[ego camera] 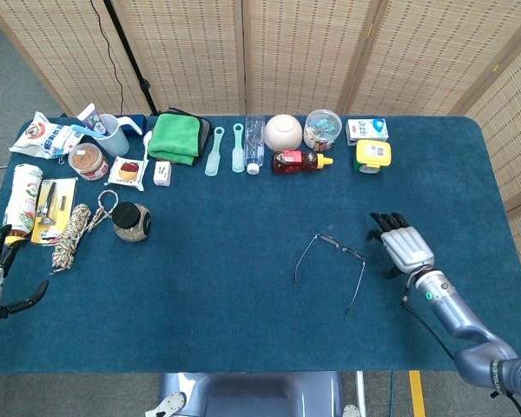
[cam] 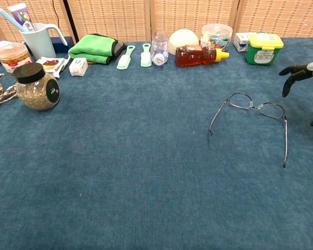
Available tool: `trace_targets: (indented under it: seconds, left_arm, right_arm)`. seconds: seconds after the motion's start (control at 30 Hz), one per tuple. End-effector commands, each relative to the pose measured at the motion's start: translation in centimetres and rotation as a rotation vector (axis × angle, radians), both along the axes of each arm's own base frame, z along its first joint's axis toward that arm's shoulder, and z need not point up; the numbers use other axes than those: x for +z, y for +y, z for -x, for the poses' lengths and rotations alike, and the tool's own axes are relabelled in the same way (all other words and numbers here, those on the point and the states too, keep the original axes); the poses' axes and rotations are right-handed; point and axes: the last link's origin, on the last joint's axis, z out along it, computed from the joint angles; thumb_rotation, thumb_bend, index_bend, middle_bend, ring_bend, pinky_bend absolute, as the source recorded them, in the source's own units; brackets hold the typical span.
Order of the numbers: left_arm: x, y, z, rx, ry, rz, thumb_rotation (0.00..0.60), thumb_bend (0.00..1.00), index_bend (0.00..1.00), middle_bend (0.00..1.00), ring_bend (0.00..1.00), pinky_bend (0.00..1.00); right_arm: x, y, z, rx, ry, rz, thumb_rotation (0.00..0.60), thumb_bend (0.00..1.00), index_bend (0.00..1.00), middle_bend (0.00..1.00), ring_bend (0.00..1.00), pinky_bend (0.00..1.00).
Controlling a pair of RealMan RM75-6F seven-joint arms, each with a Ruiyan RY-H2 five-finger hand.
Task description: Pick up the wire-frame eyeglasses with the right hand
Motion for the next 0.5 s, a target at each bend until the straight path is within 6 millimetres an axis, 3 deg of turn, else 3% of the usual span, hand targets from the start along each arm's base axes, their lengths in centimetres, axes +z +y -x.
trace_targets:
  seconds: [0.03,0.5]
  left_arm:
    - [0.1,0.0,0.0,-0.002,0.000,-0.001,0.280,0.25,0.20,0.05,0.07,0.08]
    - [0.4,-0.5,0.9,0.022,-0.003,-0.008,0.279,0.25,0.20,0.04,0.07,0.08]
  right_arm:
    - [-0.6,0.0,-0.4,-0.001,0.006,-0.012,0.600,0.06,0.30,0.03,0.00,0.00]
    - [-2.6,-0.4,-2.5,0.034,0.053,-0.044,0.600,0.03,0.30,0.03,0.00,0.00]
